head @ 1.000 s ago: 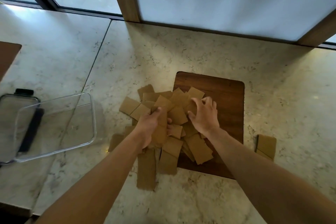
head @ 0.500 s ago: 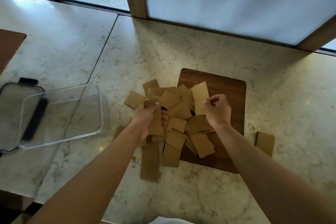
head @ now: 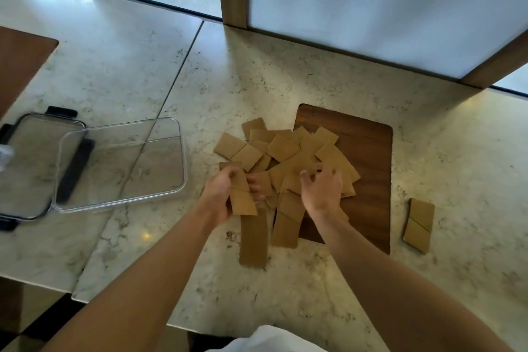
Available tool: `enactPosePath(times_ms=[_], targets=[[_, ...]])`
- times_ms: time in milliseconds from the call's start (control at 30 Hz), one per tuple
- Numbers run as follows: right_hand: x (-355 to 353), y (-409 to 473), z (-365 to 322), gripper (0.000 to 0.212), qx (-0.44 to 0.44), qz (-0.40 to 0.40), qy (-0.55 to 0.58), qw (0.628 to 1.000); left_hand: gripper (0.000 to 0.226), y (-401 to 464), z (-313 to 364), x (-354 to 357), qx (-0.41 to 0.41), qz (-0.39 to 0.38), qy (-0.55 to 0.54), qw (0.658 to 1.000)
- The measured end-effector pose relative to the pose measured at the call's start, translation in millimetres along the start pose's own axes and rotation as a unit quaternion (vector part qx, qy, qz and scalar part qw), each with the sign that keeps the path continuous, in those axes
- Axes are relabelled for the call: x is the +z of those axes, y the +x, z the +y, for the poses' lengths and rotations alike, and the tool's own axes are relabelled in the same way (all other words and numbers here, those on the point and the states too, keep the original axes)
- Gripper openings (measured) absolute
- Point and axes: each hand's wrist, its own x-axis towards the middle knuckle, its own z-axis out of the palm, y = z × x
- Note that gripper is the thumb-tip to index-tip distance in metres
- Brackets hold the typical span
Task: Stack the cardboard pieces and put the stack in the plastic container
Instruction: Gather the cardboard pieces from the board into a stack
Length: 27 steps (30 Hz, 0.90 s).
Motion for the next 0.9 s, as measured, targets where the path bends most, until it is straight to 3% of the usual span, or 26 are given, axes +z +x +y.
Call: enactPosePath(times_ms=[67, 133, 200, 333, 433, 567, 633, 733, 833, 900], targets=[[0, 13, -7, 0.075, 0.017, -0.005, -0.08, 0.997, 0.025, 2, 1, -10, 0.009, -0.017, -0.025, 0.999], [2, 23, -15, 0.083, 0.017, -0.032, -0.138, 0.99, 0.026, 6, 2, -16, 0.025, -0.025, 0.001, 0.999], [4, 32, -19, 0.079, 0.023, -0.039, -0.139, 0.989, 0.025, 5, 7, -17, 0.035, -0.034, 0.023, 0.999], [-9, 41, -23, 0.069, 0.083, 0.007, 0.033, 0.996, 0.031, 14, 17, -14, 0.024, -0.015, 0.07, 0.997], [-17, 43, -16, 0.059, 0.073, 0.036, 0.023, 0.996, 0.04, 24, 21, -6, 0.003, -0.004, 0.128, 0.992], [-19, 44, -4, 0.056, 0.095, 0.067, -0.018, 0.993, 0.033, 28, 23, 10, 0.009, -0.022, 0.163, 0.986], [-22, 43, 1, 0.058, 0.135, 0.068, 0.065, 0.986, 0.034, 29, 21, 16, 0.008, -0.024, 0.164, 0.986], [-30, 36, 6, 0.057, 0.154, 0.009, 0.252, 0.955, 0.036, 30, 17, 23, 0.005, -0.032, 0.167, 0.985], [-27, 29, 10, 0.066, 0.139, -0.021, 0.305, 0.942, 0.043, 27, 9, 32, 0.016, -0.024, 0.193, 0.981], [-22, 21, 6, 0.053, 0.152, -0.008, 0.349, 0.925, 0.048, 26, 5, 40, 0.037, -0.016, 0.215, 0.976]])
